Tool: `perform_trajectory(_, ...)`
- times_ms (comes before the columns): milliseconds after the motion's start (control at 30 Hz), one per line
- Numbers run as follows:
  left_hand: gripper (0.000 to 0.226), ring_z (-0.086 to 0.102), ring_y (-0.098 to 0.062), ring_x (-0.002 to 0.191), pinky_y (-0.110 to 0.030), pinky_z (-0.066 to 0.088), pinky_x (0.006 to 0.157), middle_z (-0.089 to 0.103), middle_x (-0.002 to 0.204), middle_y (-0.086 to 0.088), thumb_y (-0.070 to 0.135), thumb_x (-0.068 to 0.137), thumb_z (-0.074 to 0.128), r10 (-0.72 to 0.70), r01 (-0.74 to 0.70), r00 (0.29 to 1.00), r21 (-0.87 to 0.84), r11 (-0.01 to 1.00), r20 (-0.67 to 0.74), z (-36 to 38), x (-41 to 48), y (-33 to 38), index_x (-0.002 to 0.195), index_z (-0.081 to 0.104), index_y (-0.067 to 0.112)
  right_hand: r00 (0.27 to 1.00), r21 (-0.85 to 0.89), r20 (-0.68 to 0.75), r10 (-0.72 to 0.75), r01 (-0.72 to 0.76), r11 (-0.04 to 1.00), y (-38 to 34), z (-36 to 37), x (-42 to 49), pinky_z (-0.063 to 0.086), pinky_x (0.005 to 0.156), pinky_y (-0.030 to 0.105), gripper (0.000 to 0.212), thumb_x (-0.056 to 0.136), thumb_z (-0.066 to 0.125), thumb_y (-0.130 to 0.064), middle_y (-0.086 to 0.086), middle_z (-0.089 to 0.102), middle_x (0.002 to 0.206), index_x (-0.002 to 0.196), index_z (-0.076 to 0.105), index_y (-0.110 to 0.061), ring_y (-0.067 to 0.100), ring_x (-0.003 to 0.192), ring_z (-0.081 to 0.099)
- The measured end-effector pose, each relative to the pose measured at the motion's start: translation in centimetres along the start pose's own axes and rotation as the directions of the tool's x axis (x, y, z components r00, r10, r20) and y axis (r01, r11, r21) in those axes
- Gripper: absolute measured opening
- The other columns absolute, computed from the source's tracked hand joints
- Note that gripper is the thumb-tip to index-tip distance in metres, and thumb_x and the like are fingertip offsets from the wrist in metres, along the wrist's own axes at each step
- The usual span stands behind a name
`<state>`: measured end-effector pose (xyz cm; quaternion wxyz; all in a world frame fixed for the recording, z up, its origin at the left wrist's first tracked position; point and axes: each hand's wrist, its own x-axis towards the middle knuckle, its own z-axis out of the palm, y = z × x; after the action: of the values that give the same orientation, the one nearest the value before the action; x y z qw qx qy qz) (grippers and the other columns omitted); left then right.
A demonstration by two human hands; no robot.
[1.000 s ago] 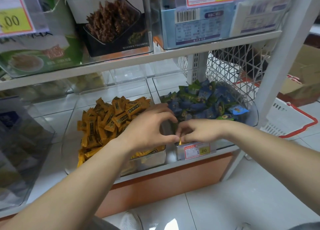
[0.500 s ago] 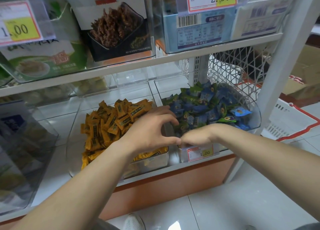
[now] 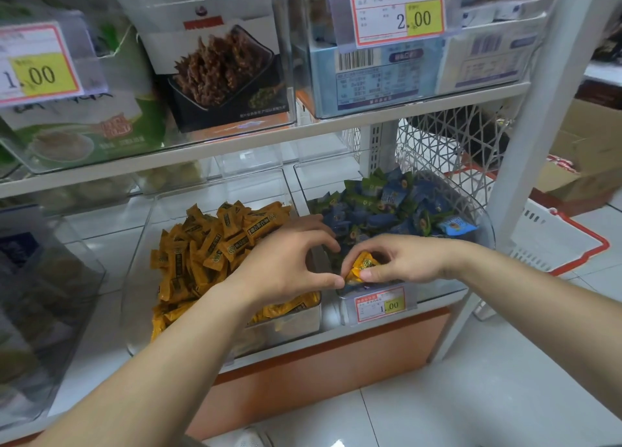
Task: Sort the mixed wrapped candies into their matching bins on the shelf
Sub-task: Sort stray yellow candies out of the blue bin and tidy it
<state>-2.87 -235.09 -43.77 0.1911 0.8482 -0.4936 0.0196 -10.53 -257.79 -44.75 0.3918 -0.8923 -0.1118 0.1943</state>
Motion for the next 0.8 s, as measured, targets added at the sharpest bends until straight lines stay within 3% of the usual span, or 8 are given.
perform_trajectory(100, 0.053, 0.033, -0.003, 0.138, -0.030, 0.039, 0.107, 0.056, 0.134, 0.015, 0.062, 0.075, 0.072, -0.030, 0.030, 1.000, -0.016, 0.999, 0.001, 0.0, -0.1, 0.2, 0.120, 0.064, 0.036, 0.979, 0.070, -0.204, 0.008, 0.006, 0.998, 0.3, -0.1, 0.1, 0.050, 0.081, 0.022, 0.019, 0.100, 0.058, -0.030, -0.010, 0.069, 0.110, 0.114, 0.065, -0.041, 0.004, 0.095, 0.066)
perform_trajectory(167, 0.059, 0.041, -0.005, 0.134, -0.032, 0.044, 0.105, 0.056, 0.136, 0.016, 0.062, 0.076, 0.071, -0.068, 0.068, 0.998, -0.032, 0.997, -0.018, 0.2, -0.1, 0.5, 0.128, 0.057, 0.038, 0.938, 0.246, -0.344, 0.035, 0.054, 0.968, 0.4, -0.2, 0.3, 0.053, 0.075, 0.026, 0.019, 0.100, 0.058, -0.022, -0.001, 0.074, 0.103, 0.116, 0.066, -0.031, 0.011, 0.093, 0.071)
perform_trajectory(267, 0.074, 0.051, -0.013, 0.127, -0.035, 0.050, 0.099, 0.054, 0.141, 0.011, 0.065, 0.080, 0.064, -0.145, 0.143, 0.983, -0.019, 0.989, -0.112, 0.7, 0.3, 1.3, 0.144, 0.038, 0.039, 0.908, 0.589, -0.411, 0.079, 0.198, 0.784, 0.0, -0.3, 0.6, 0.054, 0.070, 0.031, 0.022, 0.098, 0.058, -0.010, 0.010, 0.074, 0.100, 0.118, 0.067, -0.012, 0.019, 0.088, 0.070)
perform_trajectory(367, 0.076, 0.054, -0.019, 0.123, -0.036, 0.051, 0.094, 0.057, 0.138, 0.005, 0.067, 0.085, 0.054, -0.172, 0.175, 0.954, -0.011, 0.985, -0.244, 1.3, 1.0, 2.6, 0.149, 0.029, 0.035, 0.900, 0.753, -0.427, 0.093, 0.296, 0.588, -1.3, -0.1, 1.0, 0.055, 0.072, 0.033, 0.026, 0.096, 0.057, -0.009, 0.018, 0.070, 0.105, 0.121, 0.063, -0.004, 0.025, 0.092, 0.069)
perform_trajectory(467, 0.080, 0.055, -0.021, 0.118, -0.037, 0.051, 0.093, 0.060, 0.131, 0.003, 0.074, 0.083, 0.048, -0.220, 0.215, 0.924, -0.050, 0.975, -0.315, 1.6, 1.6, 3.6, 0.148, 0.031, 0.030, 0.897, 0.814, -0.425, 0.125, 0.318, 0.486, -2.7, 0.5, 1.5, 0.056, 0.074, 0.034, 0.030, 0.098, 0.057, -0.010, 0.023, 0.068, 0.114, 0.125, 0.059, 0.001, 0.030, 0.100, 0.068)
perform_trajectory(567, 0.076, 0.054, -0.021, 0.118, -0.039, 0.050, 0.094, 0.058, 0.131, 0.003, 0.070, 0.085, 0.050, -0.232, 0.236, 0.911, -0.031, 0.971, -0.339, 1.6, 1.8, 3.7, 0.147, 0.033, 0.029, 0.882, 0.855, -0.436, 0.177, 0.345, 0.388, -3.7, 1.1, 1.8, 0.056, 0.088, 0.039, 0.028, 0.098, 0.056, -0.008, 0.021, 0.069, 0.113, 0.123, 0.061, 0.004, 0.030, 0.103, 0.068)
perform_trajectory(667, 0.061, 0.056, -0.022, 0.114, -0.036, 0.050, 0.090, 0.060, 0.128, 0.001, 0.056, 0.091, 0.051, -0.213, 0.217, 0.914, -0.028, 0.976, -0.344, 1.4, 2.0, 3.6, 0.143, 0.040, 0.026, 0.848, 0.862, -0.475, 0.235, 0.395, 0.318, -4.5, 1.6, 1.7, 0.059, 0.077, 0.034, 0.024, 0.095, 0.060, -0.004, 0.019, 0.071, 0.108, 0.118, 0.063, 0.004, 0.028, 0.098, 0.070)
perform_trajectory(800, 0.041, 0.059, -0.019, 0.100, -0.039, 0.051, 0.082, 0.063, 0.110, 0.001, 0.045, 0.096, 0.050, -0.183, 0.152, 0.917, -0.113, 0.982, -0.354, 1.1, 1.8, 4.1, 0.129, 0.049, 0.020, 0.775, 0.828, -0.542, 0.324, 0.428, 0.361, -5.6, 1.6, 1.5, 0.058, 0.068, 0.033, 0.022, 0.089, 0.071, -0.009, 0.014, 0.074, 0.100, 0.110, 0.067, -0.003, 0.027, 0.093, 0.072)
